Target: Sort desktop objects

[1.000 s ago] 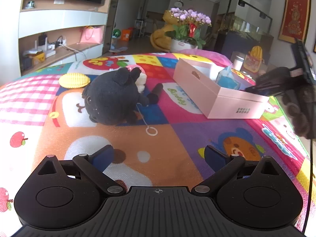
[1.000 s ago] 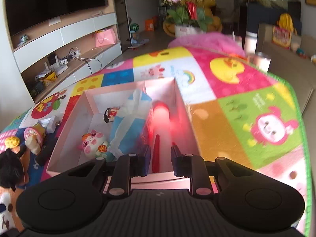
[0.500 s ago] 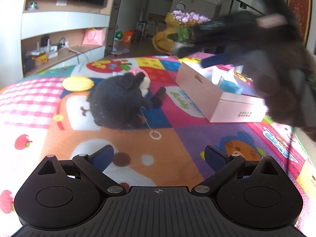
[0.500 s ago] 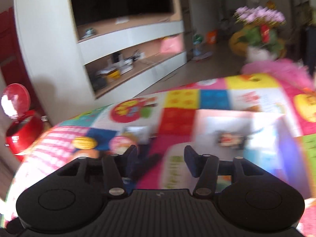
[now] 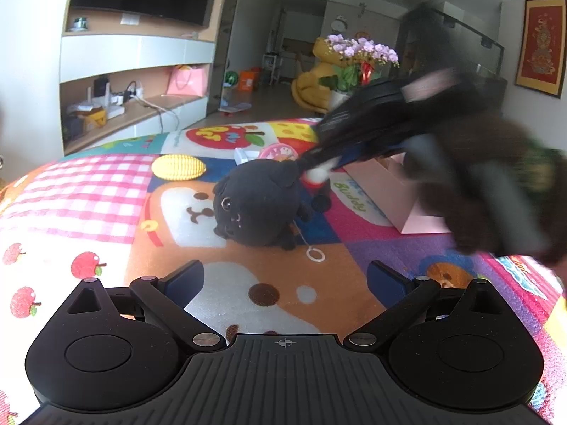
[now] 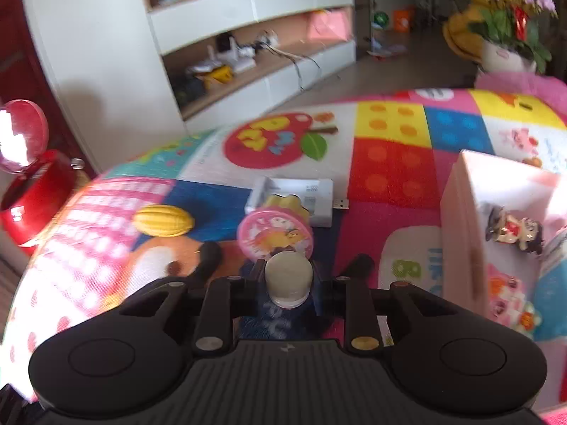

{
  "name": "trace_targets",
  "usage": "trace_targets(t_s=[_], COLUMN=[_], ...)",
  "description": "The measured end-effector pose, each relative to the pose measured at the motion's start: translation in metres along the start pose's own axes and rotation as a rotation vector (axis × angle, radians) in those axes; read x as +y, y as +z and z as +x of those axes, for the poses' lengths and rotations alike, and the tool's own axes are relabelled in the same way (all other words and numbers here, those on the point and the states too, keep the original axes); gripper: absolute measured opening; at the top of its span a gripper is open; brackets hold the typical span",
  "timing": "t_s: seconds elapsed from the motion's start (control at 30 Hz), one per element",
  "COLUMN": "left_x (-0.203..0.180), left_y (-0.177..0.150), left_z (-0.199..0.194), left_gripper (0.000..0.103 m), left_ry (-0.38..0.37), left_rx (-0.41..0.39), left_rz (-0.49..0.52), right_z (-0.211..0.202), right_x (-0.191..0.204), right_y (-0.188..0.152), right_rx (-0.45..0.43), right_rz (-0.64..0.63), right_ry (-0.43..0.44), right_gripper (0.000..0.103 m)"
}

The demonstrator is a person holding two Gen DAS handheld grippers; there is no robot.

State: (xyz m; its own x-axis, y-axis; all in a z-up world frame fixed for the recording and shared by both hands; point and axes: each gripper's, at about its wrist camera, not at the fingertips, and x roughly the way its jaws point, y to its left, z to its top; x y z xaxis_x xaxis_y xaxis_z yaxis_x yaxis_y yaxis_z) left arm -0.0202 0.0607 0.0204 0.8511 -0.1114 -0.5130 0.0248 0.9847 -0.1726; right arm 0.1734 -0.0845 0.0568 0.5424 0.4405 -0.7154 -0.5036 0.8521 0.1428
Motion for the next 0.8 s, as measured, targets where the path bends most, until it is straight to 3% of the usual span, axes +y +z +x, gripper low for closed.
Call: trace_targets(t_s=[0.2,0.33,0.47,0.63,0.8], left_x=[-0.008,-0.016,-0.018,-0.018,-0.016], left_y=[-0.004,-0.006,-0.006,-0.007,-0.008], left_z=[0.007,0.010,0.005,0.003,-0.005], left_gripper=[0.101,0.101,0.101,0.101,0.101], left_ry=[-0.019,-0.015,-0.013,-0.040,-0.054], left_rx=[0.027,0.038,0.022,0.035,0.032], left_rz=[0.011,0.034,0.057,0.053,0.058], right_z=[-0.082,-0.096,-0.066,-0.008,0.039], right_x=[-0.011,-0.018,-0.021,-0.009,-0.001], right_y=[-0.036,-0.042,-0.023,-0.002,-0.004], right_rx=[0.023,-0.029,0.004,0.066,0.133], right_rz=[-0.076,-0.080,0.019,0.100,0.083], right_ry=[0.111,0.030,0.017,-0.071,-0.160], right_gripper=[0.027,0.037,0.037,0.037,0.033])
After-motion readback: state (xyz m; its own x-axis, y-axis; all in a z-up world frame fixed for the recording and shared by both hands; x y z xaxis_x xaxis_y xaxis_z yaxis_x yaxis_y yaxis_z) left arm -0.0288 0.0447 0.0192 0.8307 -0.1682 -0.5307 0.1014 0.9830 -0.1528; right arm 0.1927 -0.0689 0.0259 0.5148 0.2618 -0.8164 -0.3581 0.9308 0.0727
